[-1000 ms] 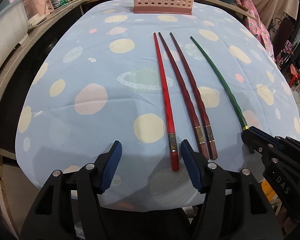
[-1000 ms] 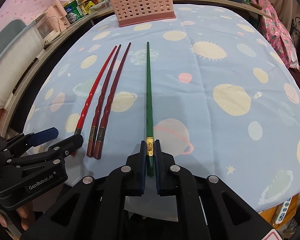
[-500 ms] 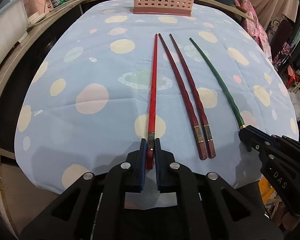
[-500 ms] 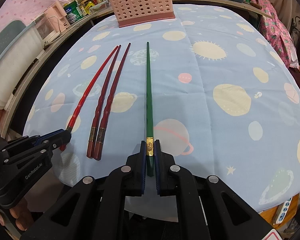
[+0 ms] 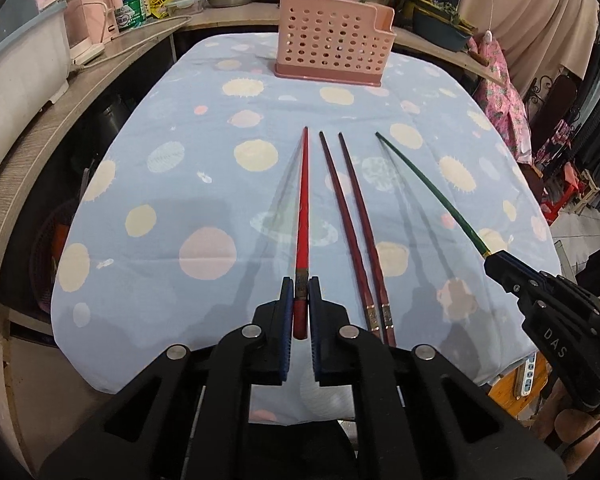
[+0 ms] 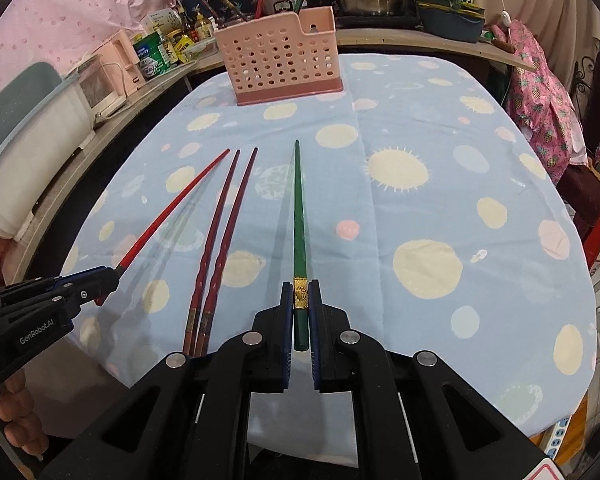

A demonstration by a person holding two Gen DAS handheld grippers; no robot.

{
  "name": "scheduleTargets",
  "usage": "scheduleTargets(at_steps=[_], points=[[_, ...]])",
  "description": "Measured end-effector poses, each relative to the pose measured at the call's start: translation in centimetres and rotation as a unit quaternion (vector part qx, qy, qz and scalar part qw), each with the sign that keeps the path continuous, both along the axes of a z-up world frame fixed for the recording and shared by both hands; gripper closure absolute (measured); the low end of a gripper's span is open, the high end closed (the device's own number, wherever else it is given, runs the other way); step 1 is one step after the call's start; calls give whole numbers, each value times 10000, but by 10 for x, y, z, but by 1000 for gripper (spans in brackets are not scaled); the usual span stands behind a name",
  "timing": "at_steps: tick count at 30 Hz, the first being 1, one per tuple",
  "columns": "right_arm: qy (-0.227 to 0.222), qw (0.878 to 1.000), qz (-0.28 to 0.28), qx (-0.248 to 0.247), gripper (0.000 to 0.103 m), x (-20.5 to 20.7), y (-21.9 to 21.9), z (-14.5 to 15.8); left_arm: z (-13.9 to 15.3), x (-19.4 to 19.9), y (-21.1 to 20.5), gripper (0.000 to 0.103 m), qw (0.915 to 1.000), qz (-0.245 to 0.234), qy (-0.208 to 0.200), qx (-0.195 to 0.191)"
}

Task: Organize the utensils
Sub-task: 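Lift the red chopstick with the left tool while the right tool carries the green one to the holder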

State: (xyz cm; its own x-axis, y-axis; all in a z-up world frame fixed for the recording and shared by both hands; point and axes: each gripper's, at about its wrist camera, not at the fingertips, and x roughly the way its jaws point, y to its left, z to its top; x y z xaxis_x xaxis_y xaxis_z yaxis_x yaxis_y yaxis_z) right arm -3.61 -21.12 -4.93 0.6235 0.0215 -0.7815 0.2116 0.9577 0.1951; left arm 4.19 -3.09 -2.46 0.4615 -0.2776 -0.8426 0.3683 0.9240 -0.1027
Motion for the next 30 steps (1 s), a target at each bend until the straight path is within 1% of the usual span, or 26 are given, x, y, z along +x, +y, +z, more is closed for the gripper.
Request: scheduleTargets(at_steps=[6, 11, 13, 17, 23, 26, 30], points=[[-478, 9988, -109, -42, 96, 8, -18, 39, 42, 13, 3, 96, 9989, 108, -355, -297], [-924, 9955, -188, -99, 96, 20, -34, 75, 80, 33, 4, 96, 9957, 178, -711, -574], [-1087, 9938, -204, -106, 96, 27, -39, 88, 93, 42, 2, 96, 9942, 202, -856, -615], [-1369, 9903, -238, 29, 96, 43, -53, 109, 116, 60, -6, 96, 9910, 231, -1137, -664], [-1599, 9868, -271, 45, 96, 69, -65, 127, 137, 92, -20, 96, 9877, 301, -1344, -742], [-1590, 9868, -313, 72, 96, 81, -72, 127, 141, 107, -26, 96, 9873, 357, -1364, -735], [-1616, 9860, -377, 146, 96, 93, -80, 129, 151, 122, -31, 96, 9860, 355, -1409, -819]])
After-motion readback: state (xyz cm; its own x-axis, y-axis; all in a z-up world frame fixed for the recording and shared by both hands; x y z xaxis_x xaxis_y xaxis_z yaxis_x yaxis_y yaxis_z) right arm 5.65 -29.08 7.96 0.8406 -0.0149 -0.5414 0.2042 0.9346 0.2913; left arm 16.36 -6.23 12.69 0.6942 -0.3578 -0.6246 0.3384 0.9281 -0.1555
